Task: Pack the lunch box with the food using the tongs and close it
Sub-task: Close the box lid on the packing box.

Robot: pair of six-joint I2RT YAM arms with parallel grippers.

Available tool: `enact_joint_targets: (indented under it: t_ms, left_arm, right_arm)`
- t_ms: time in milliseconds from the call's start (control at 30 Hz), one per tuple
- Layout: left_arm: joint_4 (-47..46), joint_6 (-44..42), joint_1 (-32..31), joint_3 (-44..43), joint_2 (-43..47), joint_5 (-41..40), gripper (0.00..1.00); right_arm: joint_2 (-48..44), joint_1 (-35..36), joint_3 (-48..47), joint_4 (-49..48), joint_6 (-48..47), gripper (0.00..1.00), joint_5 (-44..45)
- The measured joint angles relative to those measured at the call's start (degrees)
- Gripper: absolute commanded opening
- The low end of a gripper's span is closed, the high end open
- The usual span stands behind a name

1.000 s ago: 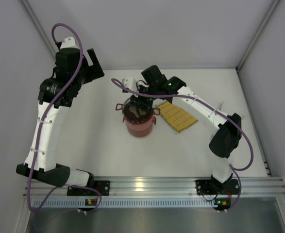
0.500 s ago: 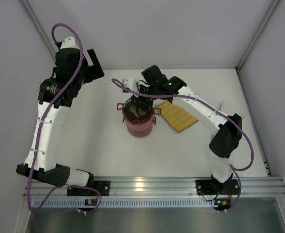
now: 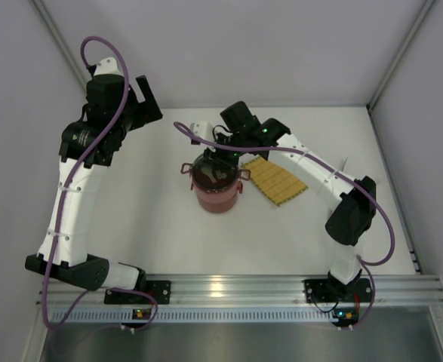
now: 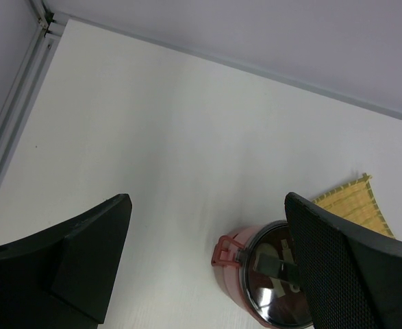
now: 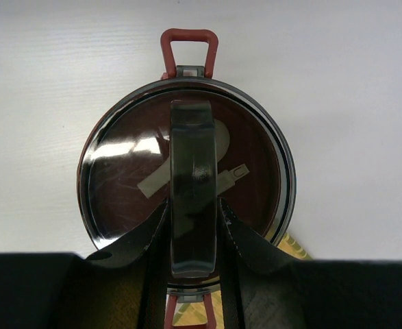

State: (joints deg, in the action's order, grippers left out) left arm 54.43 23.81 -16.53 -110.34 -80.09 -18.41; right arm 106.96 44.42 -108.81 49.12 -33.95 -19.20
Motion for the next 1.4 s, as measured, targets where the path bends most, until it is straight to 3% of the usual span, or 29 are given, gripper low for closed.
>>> enact_joint_targets:
  t_ms: [333, 933, 1400]
  left_arm:
    - [0.0, 0.0, 0.0, 0.0, 0.0, 0.07, 0.98]
    - [0.0, 0.0, 0.0, 0.0, 0.0, 0.2, 0.98]
    - [0.0, 0.02, 0.0, 0.0, 0.0, 0.63, 0.98]
  right_arm:
    - [0.02, -0.02, 0.0, 0.61, 0.11, 0.07, -0.9]
    - [0.11, -0.02, 0.0, 0.39, 1.07, 0.17, -0.79]
    - [0.33, 0.0, 0.0, 0.5, 1.7, 0.35, -0.39]
